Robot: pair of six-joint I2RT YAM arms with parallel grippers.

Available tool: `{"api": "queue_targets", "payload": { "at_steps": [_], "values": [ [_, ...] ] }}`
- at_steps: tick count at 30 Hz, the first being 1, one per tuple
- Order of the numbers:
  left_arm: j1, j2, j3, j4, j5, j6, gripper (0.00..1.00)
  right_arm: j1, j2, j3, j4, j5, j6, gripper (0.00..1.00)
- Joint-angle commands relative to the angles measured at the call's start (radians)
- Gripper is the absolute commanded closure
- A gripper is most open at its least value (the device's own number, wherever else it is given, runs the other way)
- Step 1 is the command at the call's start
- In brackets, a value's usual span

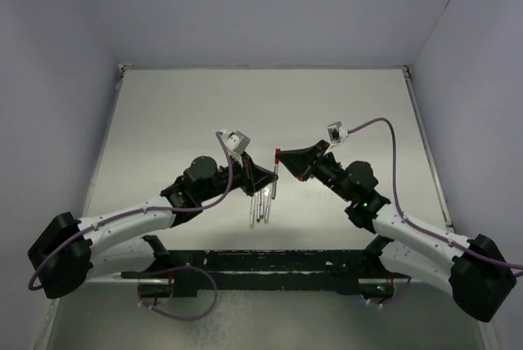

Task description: Insert the pens into the pen caps

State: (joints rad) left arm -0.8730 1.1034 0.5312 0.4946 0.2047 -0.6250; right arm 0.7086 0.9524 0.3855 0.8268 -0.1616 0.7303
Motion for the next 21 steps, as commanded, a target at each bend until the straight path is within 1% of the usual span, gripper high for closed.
{"api": "queue_targets", "payload": {
  "at_steps": [1,11,21],
  "values": [
    [0.001,-0.068,0.095,0.137,-0.082,0.074,1.00,0.029,-0.008,0.012,-0.197,0.003,-0.057,1.00],
    [0.002,-0.068,0.129,0.156,-0.105,0.112,1.00,0.085,0.009,0.037,-0.326,0.077,-0.103,1.00],
    [0.005,-0.092,0.145,0.150,-0.132,0.148,1.00,0.136,0.057,0.052,-0.368,0.119,-0.121,1.00]
  ]
}}
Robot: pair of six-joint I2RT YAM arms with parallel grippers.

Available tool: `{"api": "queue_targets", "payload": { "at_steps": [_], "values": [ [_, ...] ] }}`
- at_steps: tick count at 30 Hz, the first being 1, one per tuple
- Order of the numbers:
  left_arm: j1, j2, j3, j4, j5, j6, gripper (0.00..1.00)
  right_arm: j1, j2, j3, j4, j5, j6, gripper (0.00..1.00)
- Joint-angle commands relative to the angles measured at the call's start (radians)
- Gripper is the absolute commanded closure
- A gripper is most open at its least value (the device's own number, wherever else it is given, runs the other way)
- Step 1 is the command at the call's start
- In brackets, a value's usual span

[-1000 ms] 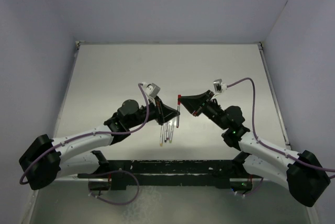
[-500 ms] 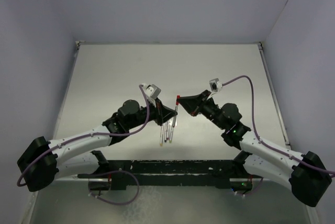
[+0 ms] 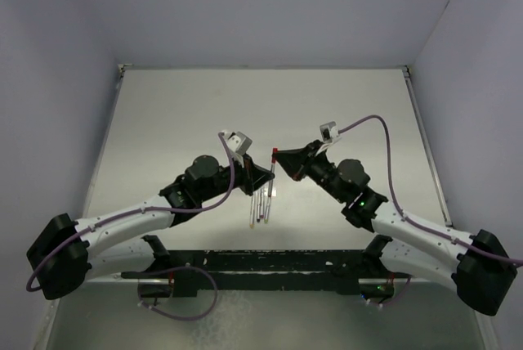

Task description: Insert the pens into the pen caps

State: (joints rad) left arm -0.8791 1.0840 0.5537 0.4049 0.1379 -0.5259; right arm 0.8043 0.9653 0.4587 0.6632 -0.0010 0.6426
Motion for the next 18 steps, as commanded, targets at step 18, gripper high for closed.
{"api": "queue_targets", "payload": {
  "at_steps": [18],
  "values": [
    [0.047,-0.124,0.131,0.211,-0.121,0.092,1.00,0.109,0.121,0.016,-0.255,-0.033,-0.037,1.00]
  ]
}}
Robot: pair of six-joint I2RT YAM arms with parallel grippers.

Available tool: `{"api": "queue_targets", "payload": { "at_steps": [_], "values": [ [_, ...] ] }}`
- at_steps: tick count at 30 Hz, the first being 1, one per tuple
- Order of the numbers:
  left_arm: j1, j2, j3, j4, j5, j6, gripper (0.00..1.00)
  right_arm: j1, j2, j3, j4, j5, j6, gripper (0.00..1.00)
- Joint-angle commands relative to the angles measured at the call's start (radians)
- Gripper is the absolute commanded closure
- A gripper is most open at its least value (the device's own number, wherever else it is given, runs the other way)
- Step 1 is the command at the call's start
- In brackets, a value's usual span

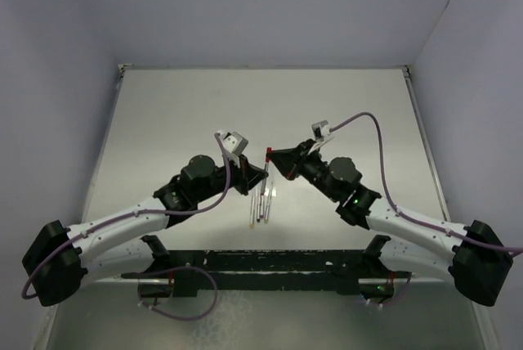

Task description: Insert the pens into the pen caps

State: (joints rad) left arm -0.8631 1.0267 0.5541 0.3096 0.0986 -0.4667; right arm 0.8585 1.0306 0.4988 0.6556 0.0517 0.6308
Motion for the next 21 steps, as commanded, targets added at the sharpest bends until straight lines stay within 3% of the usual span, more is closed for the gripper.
{"api": "queue_targets", "payload": {
  "at_steps": [1,13,21],
  "values": [
    [0.034,-0.068,0.131,0.306,-0.083,0.035,1.00,0.057,0.061,-0.022,-0.253,-0.083,-0.025,1.00],
    [0.061,-0.085,0.141,0.298,-0.070,0.040,1.00,0.079,0.106,-0.023,-0.250,-0.078,-0.018,1.00],
    [0.062,-0.135,0.109,0.223,-0.122,0.071,1.00,0.079,0.024,-0.010,-0.298,0.018,-0.029,1.00]
  ]
}}
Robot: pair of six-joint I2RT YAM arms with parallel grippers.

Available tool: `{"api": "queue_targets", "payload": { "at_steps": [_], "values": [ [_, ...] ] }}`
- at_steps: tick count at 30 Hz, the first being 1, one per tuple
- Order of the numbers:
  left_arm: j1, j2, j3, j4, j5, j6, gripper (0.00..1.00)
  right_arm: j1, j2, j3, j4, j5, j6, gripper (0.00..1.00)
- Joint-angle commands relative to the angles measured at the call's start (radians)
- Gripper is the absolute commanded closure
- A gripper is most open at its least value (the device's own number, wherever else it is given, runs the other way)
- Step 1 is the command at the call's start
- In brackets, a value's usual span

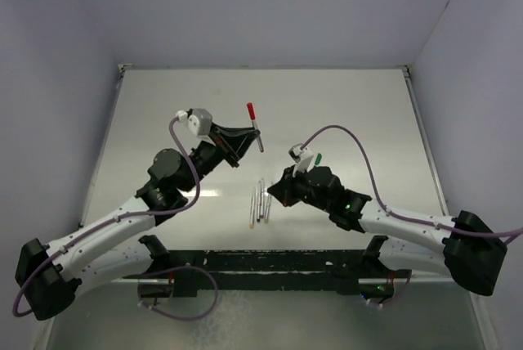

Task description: Insert the pens into the pen caps

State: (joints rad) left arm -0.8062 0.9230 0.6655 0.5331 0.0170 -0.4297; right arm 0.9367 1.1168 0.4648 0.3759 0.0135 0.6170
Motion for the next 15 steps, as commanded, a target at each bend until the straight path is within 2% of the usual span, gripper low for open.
{"api": "queue_targets", "payload": {
  "at_steps": [1,5,9,12,15],
  "values": [
    [0.005,-0.041,-0.005,-0.013,-0.047,0.043,1.00,0.001,-0.074,0.028,-0.029,0.069,-0.019,0.97],
    [0.004,-0.089,-0.026,-0.046,-0.069,0.088,1.00,0.001,-0.124,0.044,-0.117,0.126,-0.026,0.72],
    [0.006,-0.110,-0.022,-0.131,-0.138,0.123,1.00,0.001,-0.184,0.038,-0.181,0.210,-0.012,0.37],
    [0.021,-0.059,0.032,-0.270,-0.210,0.136,1.00,-0.001,-0.211,0.048,-0.243,0.317,0.002,0.01],
    [0.066,0.009,0.070,-0.356,-0.216,0.121,1.00,-0.002,-0.214,0.073,-0.296,0.418,0.007,0.00]
  ]
}}
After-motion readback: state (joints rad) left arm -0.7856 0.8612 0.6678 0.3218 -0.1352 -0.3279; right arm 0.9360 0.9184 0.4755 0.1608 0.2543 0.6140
